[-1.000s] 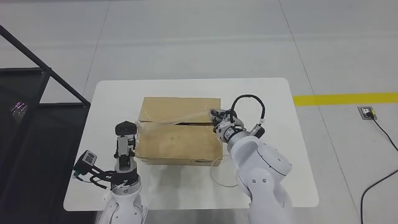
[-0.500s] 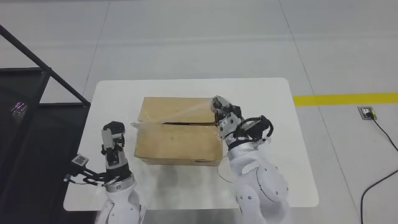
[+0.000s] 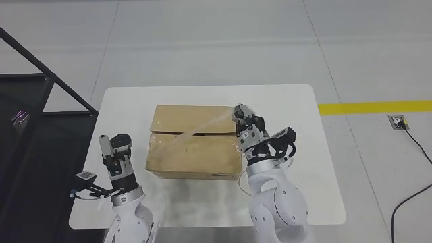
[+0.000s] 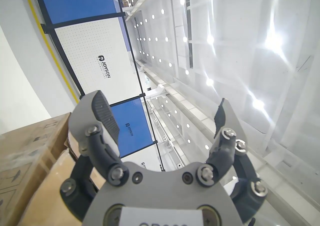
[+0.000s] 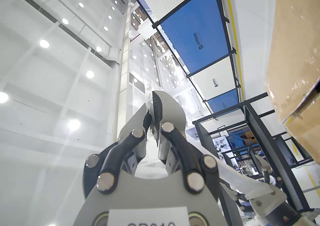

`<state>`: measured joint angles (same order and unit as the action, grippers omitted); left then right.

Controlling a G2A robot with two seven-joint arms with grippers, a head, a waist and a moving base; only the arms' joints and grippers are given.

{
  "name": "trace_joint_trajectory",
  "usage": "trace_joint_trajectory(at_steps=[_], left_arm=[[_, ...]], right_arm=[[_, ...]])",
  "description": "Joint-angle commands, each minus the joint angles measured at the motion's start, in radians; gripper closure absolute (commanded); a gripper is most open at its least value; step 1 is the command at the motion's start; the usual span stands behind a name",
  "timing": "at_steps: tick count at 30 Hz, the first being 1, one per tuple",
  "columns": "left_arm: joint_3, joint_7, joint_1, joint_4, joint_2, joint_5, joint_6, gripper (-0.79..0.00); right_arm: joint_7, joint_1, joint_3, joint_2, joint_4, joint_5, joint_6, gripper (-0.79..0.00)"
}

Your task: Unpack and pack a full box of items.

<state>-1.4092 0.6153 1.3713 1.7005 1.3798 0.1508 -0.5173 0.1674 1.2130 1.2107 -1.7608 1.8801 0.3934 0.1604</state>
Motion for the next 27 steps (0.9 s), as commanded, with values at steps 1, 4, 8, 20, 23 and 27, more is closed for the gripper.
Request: trace_joint_trajectory(at_steps=[1, 4, 8, 20, 23, 27], left_arm=[[-0.004, -0.016, 0.001, 0.007, 0.000, 0.004, 0.013, -0.785], [-0.019, -0.013, -0.002, 0.013, 0.002, 0.012, 0.019, -0.785], [-0.044, 0.023, -0.003, 0.003, 0.005, 0.078, 0.011, -0.785], [-0.045, 0.040, 0.000, -0.035, 0.014, 0.211, -0.036, -0.785], [-0.045, 0.040, 0.000, -0.035, 0.014, 0.211, -0.036, -0.785], [-0.045, 0.040, 0.000, -0.035, 0.014, 0.211, -0.036, -0.785]], right_arm=[[-0.015, 0.000, -0.009, 0.003, -0.019, -0.027, 0.008, 0.000], [0.058, -0.032, -0.047, -0.001, -0.063, -0.099, 0.020, 0.000], [0.217, -0.085, -0.093, -0.016, -0.125, -0.135, 0.078, 0.000], [0.501, -0.134, -0.134, -0.047, -0.177, -0.141, 0.101, 0.000], [0.501, -0.134, -0.134, -0.047, -0.177, -0.141, 0.101, 0.000], [0.511, -0.125, -0.125, -0.048, -0.182, -0.135, 0.104, 0.000]])
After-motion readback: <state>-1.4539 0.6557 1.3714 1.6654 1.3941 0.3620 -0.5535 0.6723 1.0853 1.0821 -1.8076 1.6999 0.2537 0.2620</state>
